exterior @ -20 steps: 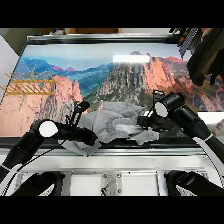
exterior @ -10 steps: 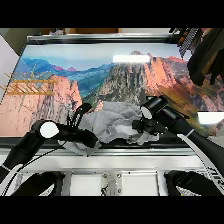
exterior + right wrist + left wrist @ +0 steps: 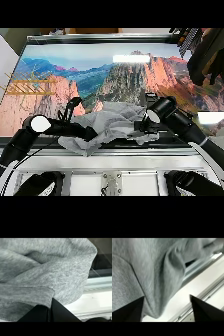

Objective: Fold the clothes and pants, and hang the long-sleeved shirts on hangers.

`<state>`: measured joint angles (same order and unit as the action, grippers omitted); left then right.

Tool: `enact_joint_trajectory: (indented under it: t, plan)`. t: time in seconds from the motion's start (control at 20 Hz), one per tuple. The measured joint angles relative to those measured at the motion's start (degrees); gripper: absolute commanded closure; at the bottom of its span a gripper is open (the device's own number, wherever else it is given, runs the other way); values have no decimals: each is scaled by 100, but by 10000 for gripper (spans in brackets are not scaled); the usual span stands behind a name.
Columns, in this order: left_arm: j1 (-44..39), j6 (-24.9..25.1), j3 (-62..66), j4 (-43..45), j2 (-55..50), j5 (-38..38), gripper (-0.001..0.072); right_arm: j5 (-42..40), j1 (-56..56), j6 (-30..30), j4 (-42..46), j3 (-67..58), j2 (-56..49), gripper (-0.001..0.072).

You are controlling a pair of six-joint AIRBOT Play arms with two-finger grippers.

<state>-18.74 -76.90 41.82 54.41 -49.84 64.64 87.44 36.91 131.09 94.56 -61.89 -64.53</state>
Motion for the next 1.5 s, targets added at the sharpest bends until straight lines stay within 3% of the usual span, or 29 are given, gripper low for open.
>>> enact_joint_trajectory:
  t: [0.35, 0.6, 0.8, 1.0, 1.05, 1.1, 1.15, 1.3, 1.5]
  plan:
    - [-837, -348, 787, -323, -555, -527, 90, -260, 223, 170, -13, -4, 597, 687]
    - [-1873, -1126, 905, 527, -975, -640, 89, -334, 256, 225, -24, -4, 675, 687]
    - [-2310, -2127, 695, 1659, -793, -848, 89, -367, 258, 243, -26, -4, 691, 687]
    - [-2531, -2588, 289, 1871, -817, -1231, 90, -514, 260, 243, -74, -4, 695, 687]
    - [-2581, -2667, 234, 1873, -874, -1344, 176, -529, 260, 243, -90, -4, 695, 687]
    - [-2623, -2734, 192, 1873, -946, -1467, 468, -553, 260, 243, -92, -4, 695, 687]
    - [-2645, -2791, 164, 1880, -1021, -1574, 692, -564, 260, 243, -92, -4, 697, 687]
    - [-2522, -2852, 216, 1908, -1141, -1663, 695, -570, 254, 144, -133, -59, 717, 688]
    - [-1888, -2430, 1193, 1910, -723, -1169, 696, -76, 85, -459, -28, -1043, 678, 688]
